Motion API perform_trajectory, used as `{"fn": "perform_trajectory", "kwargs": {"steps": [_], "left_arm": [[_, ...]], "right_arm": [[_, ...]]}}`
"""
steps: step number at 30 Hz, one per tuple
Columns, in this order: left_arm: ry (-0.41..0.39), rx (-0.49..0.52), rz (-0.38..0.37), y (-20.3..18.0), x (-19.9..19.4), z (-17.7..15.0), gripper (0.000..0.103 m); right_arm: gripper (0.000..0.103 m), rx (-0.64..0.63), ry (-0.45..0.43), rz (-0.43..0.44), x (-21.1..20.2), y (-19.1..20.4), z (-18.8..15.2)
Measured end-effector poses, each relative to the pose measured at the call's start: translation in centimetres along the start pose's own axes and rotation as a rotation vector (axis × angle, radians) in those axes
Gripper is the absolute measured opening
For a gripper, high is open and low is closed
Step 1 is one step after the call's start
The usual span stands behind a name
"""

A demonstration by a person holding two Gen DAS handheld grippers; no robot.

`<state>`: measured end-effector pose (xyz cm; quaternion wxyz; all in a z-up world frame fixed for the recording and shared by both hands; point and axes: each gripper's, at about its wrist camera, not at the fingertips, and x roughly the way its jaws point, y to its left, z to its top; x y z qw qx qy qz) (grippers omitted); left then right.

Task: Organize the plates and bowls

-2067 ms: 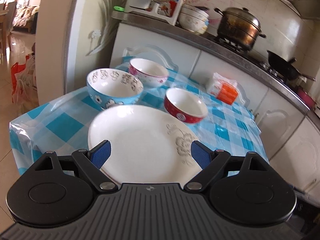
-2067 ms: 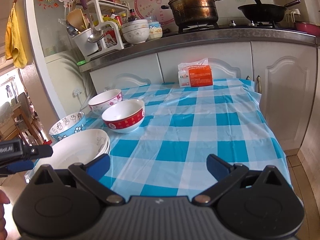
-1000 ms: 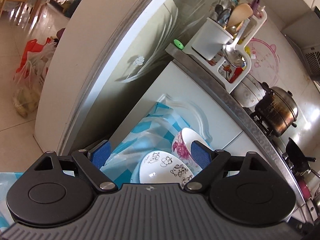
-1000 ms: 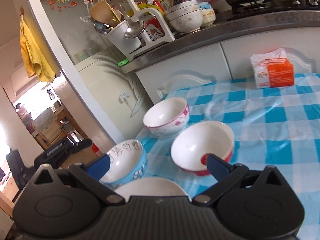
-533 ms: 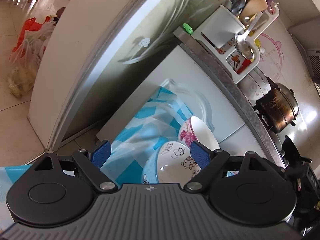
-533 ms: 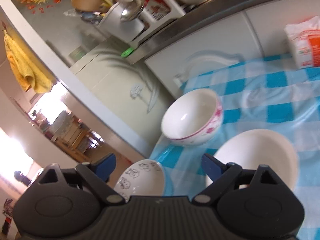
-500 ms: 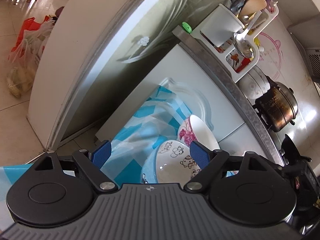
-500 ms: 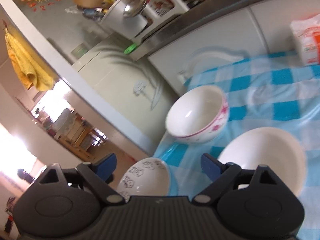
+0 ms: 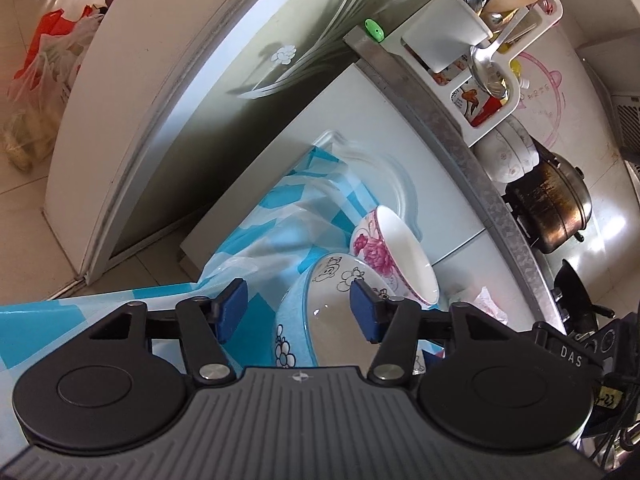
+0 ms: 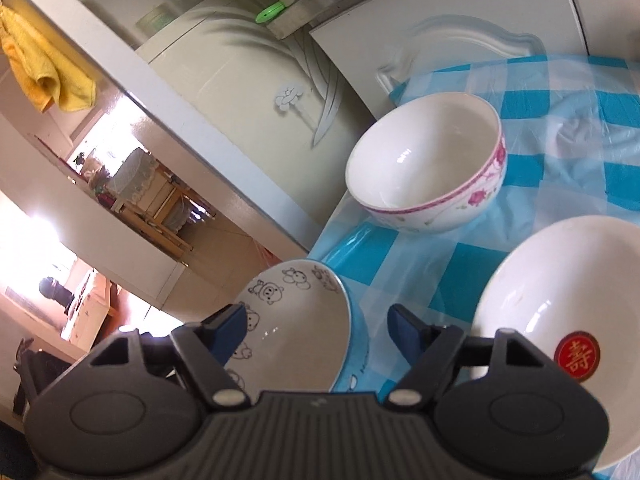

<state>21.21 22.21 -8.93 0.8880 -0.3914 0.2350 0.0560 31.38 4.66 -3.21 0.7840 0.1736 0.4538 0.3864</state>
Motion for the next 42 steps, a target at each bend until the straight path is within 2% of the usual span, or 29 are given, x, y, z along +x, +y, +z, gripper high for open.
{"fn": "perform_trajectory", "kwargs": {"steps": [5, 7, 11, 16, 24, 26, 27, 30, 33, 35, 39, 42], "left_arm": [[0.015, 0.045, 0.037, -0.4, 0.4, -0.4, 0.051], [0.025, 0.059, 0.063, -0.4, 0.8, -0.4, 0.041], [0.026, 0.091, 0.081, -0.5, 1.1, -0.7, 0.03], [0.041, 0.132, 0.116, -0.7, 1.6, -0.9, 0.025], [0.06, 0.166, 0.12, -0.8, 1.9, -1.0, 0.019], [0.064, 0.184, 0.123, -1.0, 2.0, -1.1, 0.019], [0.067, 0.187, 0.12, -1.0, 2.1, -1.1, 0.015], [0.069, 0.183, 0.112, -0.9, 2.0, -1.1, 0.015], [0.072, 0.2, 0.114, -1.1, 2.1, -1.2, 0.014], [0.07, 0.208, 0.117, -1.2, 2.1, -1.2, 0.014], [0.072, 0.2, 0.108, -1.0, 2.1, -1.2, 0.014], [0.068, 0.187, 0.108, -0.9, 2.0, -1.1, 0.014]], "right_arm": [[0.071, -0.069, 0.018, -0.043, 0.7, 0.9, 0.0], [0.07, -0.098, 0.028, -0.063, 1.0, 1.1, 0.1], [0.068, -0.159, 0.05, -0.109, 1.6, 1.5, 0.2], [0.069, -0.209, 0.061, -0.141, 2.2, 2.0, 0.1], [0.07, -0.312, 0.086, -0.218, 3.5, 2.9, -0.3], [0.075, -0.342, 0.097, -0.23, 3.8, 3.2, -0.5], [0.075, -0.357, 0.105, -0.235, 4.0, 3.3, -0.7], [0.074, -0.367, 0.112, -0.236, 4.1, 3.3, -0.8], [0.067, -0.378, 0.113, -0.246, 4.2, 3.4, -1.0], [0.045, -0.382, 0.116, -0.226, 4.2, 3.5, -1.1], [0.041, -0.397, 0.1, -0.25, 4.3, 3.7, -1.4], [0.032, -0.372, 0.089, -0.257, 4.1, 3.6, -1.3]]}}
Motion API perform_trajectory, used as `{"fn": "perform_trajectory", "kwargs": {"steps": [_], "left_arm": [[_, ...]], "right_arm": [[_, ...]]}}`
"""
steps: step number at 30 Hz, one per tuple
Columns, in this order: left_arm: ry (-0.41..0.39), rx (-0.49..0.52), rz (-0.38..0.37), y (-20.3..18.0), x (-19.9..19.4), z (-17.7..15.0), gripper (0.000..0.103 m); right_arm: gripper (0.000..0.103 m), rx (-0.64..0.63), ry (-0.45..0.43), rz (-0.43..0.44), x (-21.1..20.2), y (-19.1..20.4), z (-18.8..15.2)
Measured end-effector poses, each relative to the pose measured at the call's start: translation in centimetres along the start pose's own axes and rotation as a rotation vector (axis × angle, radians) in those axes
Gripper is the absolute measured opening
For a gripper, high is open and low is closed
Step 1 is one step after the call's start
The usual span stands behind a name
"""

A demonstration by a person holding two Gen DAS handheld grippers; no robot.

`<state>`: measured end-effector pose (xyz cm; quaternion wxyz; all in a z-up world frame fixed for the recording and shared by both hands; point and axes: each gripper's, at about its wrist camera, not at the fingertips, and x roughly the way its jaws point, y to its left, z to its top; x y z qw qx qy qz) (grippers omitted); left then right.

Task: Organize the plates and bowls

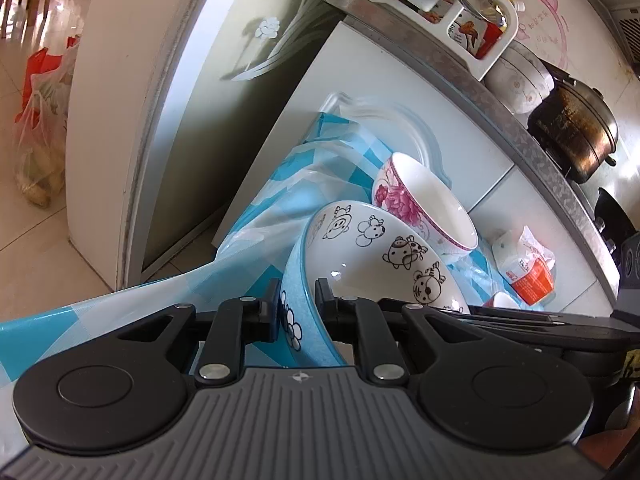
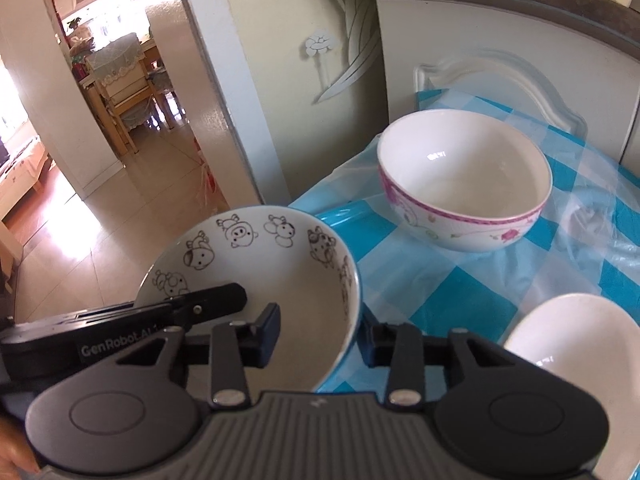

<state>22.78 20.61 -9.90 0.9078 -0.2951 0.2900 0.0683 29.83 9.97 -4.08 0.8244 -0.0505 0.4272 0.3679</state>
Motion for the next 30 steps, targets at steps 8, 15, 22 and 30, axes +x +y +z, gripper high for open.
{"fn": "perform_trajectory", "kwargs": {"steps": [8, 15, 22, 30], "left_arm": [[-0.039, -0.038, -0.001, 0.4, -0.8, 0.2, 0.013], [-0.06, -0.06, -0.035, 0.2, -1.6, 0.5, 0.013], [-0.109, -0.069, -0.09, -0.6, -3.6, 0.9, 0.014], [-0.139, -0.017, -0.155, -3.3, -5.9, 0.6, 0.014]], "right_arm": [[0.015, -0.001, -0.032, 0.004, -0.7, 0.2, 0.0], [0.012, 0.027, -0.076, 0.009, -1.8, 0.2, 0.3], [0.007, 0.078, -0.144, 0.029, -4.6, 0.1, 0.2], [0.006, 0.124, -0.211, 0.03, -8.7, -0.5, -0.9]]}}
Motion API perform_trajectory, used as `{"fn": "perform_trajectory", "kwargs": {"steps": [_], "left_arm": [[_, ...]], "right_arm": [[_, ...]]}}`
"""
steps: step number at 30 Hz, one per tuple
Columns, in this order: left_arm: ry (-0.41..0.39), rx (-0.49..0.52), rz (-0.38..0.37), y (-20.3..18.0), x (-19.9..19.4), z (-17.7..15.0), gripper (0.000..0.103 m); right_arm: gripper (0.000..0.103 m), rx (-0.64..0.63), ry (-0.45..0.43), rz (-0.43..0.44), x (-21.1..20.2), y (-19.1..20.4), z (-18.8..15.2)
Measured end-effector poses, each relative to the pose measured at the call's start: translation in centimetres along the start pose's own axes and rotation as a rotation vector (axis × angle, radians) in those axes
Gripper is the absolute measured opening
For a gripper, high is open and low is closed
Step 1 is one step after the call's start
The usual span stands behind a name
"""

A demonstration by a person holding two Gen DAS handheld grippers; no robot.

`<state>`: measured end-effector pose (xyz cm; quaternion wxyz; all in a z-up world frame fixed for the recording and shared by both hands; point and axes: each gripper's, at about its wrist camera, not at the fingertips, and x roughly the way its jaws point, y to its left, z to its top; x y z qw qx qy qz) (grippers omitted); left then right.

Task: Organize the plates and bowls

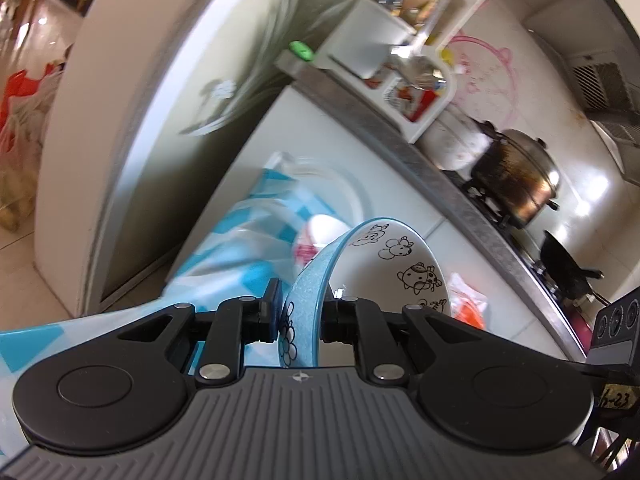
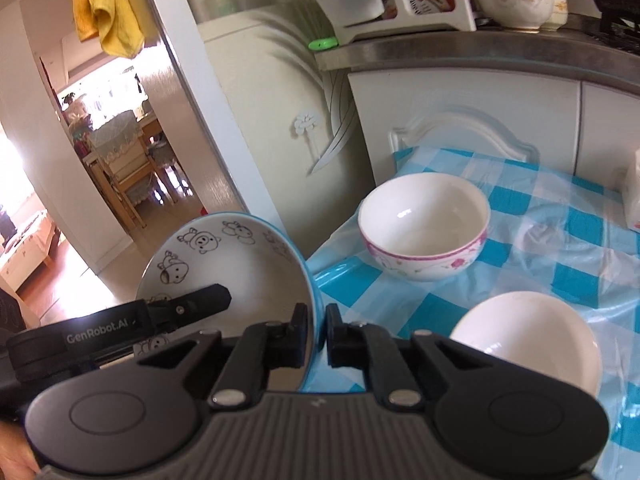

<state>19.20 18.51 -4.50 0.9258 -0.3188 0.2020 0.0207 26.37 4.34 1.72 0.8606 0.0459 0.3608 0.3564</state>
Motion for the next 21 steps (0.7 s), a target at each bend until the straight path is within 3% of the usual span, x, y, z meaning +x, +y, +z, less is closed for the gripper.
{"fn": "perform_trajectory", "kwargs": {"steps": [10, 21], "left_arm": [[0.06, 0.128, -0.106, -6.5, -0.8, -2.9, 0.014], [0.182, 0.313, -0.245, -15.0, -0.7, -8.8, 0.014]], "right_arm": [[0.006, 0.103, -0.068, -0.051, -8.0, -4.0, -2.4], [0.006, 0.251, -0.134, -0.178, -17.9, -9.9, -8.6]]}}
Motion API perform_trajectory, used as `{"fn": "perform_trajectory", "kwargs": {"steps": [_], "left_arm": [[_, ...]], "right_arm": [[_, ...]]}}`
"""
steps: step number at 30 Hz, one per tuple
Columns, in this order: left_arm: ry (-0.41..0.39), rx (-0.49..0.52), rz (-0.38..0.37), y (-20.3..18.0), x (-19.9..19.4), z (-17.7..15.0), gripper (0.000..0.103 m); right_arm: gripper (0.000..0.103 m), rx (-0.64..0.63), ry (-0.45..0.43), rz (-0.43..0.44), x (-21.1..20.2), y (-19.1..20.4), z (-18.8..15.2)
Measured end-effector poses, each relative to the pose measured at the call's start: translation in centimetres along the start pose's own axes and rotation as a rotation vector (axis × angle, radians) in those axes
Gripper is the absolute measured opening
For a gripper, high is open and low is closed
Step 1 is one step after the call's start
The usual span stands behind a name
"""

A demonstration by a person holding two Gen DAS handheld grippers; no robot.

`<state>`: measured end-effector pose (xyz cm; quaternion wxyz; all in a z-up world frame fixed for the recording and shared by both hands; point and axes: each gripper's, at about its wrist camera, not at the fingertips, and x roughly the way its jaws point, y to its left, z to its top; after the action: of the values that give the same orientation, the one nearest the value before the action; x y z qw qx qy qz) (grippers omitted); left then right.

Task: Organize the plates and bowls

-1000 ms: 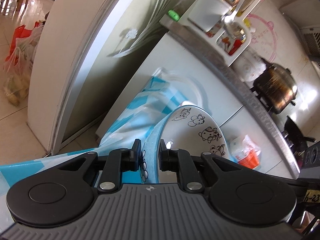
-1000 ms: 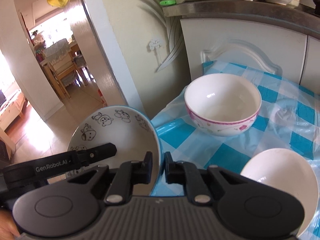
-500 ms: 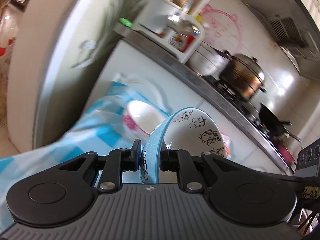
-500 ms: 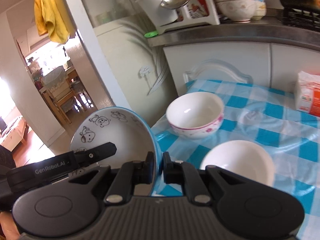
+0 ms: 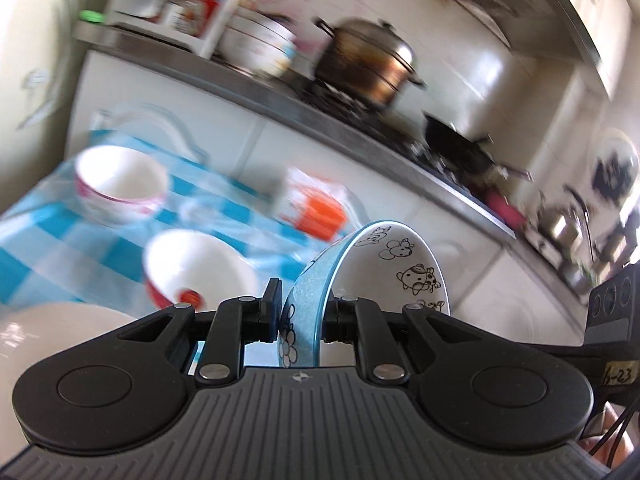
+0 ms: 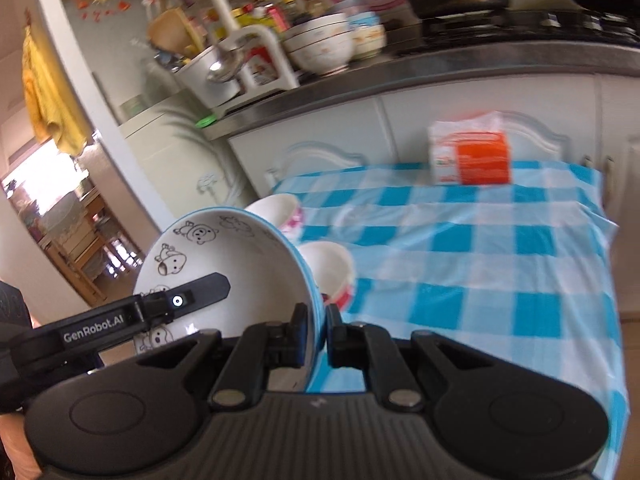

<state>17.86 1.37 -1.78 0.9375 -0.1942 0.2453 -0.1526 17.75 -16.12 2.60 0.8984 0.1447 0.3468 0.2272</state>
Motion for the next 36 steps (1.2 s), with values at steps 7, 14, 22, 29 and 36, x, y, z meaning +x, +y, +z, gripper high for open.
{"fn": "perform_trajectory", "kwargs": {"steps": [7, 14, 22, 29, 36], "left_arm": [[0.14, 0.04, -0.042, -2.9, 4.5, -3.3, 0.014], [0.232, 0.073, -0.025, -3.8, 7.7, -6.3, 0.015], [0.27, 0.088, -0.006, -4.5, 9.8, -7.0, 0.017], [0.296, 0.087, 0.01, -4.7, 9.9, -7.6, 0.018], [0.311, 0.077, 0.017, -4.3, 10.2, -8.1, 0.019]], "right_arm": [[0.007, 0.122, -0.01, -0.071, -3.0, -5.4, -3.4], [0.009, 0.221, 0.025, -0.1, -3.1, -9.4, -6.3], [0.01, 0.261, 0.038, -0.101, -3.0, -11.1, -7.2], [0.011, 0.257, 0.055, -0.119, -2.5, -11.5, -7.2], [0.013, 0.252, 0.059, -0.126, -2.0, -11.7, -7.5]]}}
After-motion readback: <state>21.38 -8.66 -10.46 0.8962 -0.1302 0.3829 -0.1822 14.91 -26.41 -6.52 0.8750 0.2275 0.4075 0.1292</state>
